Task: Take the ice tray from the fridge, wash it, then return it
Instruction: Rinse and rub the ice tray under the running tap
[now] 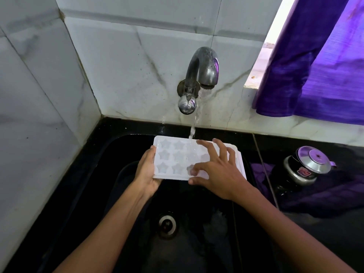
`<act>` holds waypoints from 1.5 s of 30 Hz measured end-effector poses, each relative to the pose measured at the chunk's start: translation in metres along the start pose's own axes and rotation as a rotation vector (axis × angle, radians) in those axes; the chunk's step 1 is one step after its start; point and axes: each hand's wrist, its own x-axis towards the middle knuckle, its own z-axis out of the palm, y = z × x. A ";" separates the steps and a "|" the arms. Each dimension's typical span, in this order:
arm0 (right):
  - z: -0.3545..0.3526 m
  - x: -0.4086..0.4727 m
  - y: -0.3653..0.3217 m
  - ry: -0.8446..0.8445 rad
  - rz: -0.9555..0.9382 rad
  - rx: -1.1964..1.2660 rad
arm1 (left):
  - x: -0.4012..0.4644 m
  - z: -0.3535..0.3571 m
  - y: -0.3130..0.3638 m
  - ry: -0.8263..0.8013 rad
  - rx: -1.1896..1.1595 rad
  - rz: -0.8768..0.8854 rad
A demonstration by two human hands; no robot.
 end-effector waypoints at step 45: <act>0.000 0.003 0.006 0.095 0.047 0.241 | -0.047 0.019 -0.013 -0.037 -0.081 -0.158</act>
